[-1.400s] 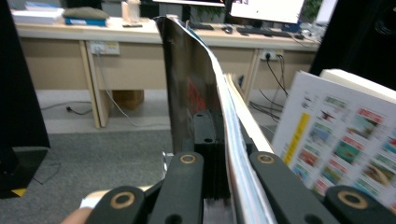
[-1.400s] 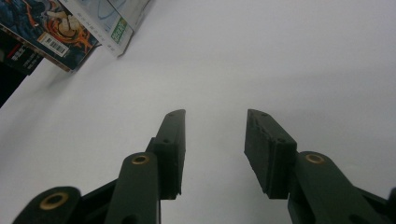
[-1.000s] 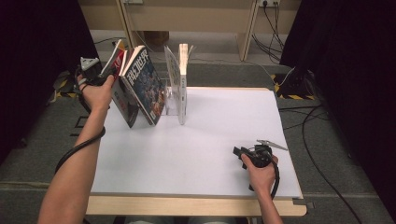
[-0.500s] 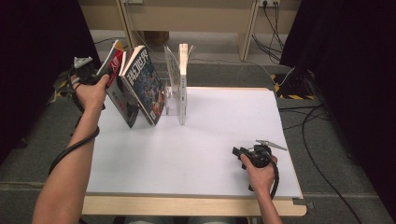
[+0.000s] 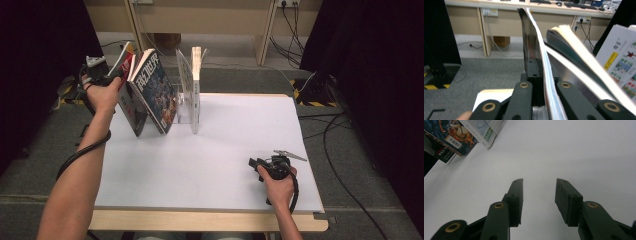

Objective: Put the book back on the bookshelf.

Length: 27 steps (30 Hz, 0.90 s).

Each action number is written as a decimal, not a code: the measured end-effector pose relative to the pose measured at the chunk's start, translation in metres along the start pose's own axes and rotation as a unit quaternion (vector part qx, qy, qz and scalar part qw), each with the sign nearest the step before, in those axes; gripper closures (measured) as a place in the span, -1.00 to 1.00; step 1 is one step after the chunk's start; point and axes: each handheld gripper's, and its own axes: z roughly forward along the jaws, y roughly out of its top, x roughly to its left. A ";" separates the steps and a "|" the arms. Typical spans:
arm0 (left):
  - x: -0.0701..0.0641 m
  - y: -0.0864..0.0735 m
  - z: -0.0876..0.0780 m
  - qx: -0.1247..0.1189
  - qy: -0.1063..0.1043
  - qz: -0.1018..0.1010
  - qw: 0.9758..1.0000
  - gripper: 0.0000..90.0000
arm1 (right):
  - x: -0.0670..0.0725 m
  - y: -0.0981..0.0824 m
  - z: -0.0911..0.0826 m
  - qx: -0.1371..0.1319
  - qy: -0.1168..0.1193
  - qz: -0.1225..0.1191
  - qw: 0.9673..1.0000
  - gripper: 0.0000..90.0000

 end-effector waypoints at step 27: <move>0.011 -0.006 -0.031 -0.014 -0.019 -0.039 0.999 0.07 | -0.005 0.006 -0.005 -0.011 -0.002 0.008 1.000 0.31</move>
